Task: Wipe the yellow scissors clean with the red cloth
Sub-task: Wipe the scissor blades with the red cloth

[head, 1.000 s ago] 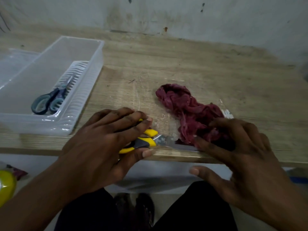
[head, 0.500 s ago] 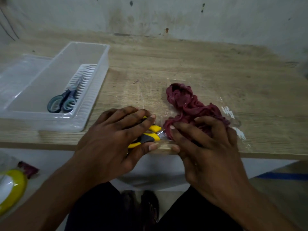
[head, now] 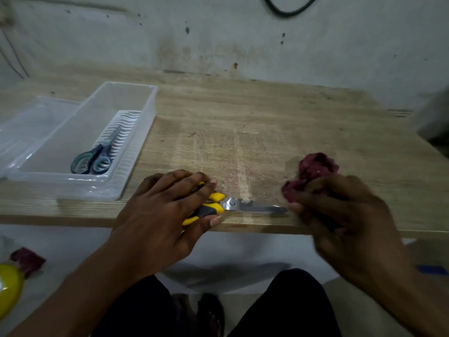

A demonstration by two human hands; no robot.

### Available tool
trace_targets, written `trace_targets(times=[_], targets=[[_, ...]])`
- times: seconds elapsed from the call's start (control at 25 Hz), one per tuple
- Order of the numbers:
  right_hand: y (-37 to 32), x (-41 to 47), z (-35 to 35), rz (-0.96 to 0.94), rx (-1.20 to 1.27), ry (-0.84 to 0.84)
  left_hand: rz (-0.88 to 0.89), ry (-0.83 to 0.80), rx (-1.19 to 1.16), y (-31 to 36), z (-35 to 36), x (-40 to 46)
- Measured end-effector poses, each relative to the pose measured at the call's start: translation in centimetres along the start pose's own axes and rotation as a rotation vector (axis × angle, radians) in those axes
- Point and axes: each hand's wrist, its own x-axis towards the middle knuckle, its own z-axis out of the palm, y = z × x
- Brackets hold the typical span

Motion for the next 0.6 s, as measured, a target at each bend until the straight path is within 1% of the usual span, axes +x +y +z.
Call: trace_targets(times=[0.04, 0.12, 0.2, 0.36, 0.48, 0.6], targets=[[-1.5, 0.0, 1.3, 0.0, 0.011, -0.001, -0.007, -0.004, 0.005, 0.0, 0.0, 0.0], [-3.9, -0.5, 4.0, -0.053, -0.095, -0.057, -0.013, 0.001, 0.01, 0.2, 0.0, 0.0], [-5.0, -0.3, 5.1, -0.057, -0.191, -0.081, -0.007, 0.019, 0.02, 0.2, 0.0, -0.1], [-4.9, -0.9, 5.8, -0.121, -0.224, -0.019, -0.034, 0.026, 0.03, 0.5, 0.2, -0.1], [-4.6, -0.8, 5.6, -0.179, -0.173, 0.026, -0.051, 0.03, 0.045, 0.8, 0.3, -0.1], [-4.5, 1.0, 5.6, -0.246, -0.081, 0.009, -0.032, 0.02, 0.048, 0.6, 0.2, 0.0]])
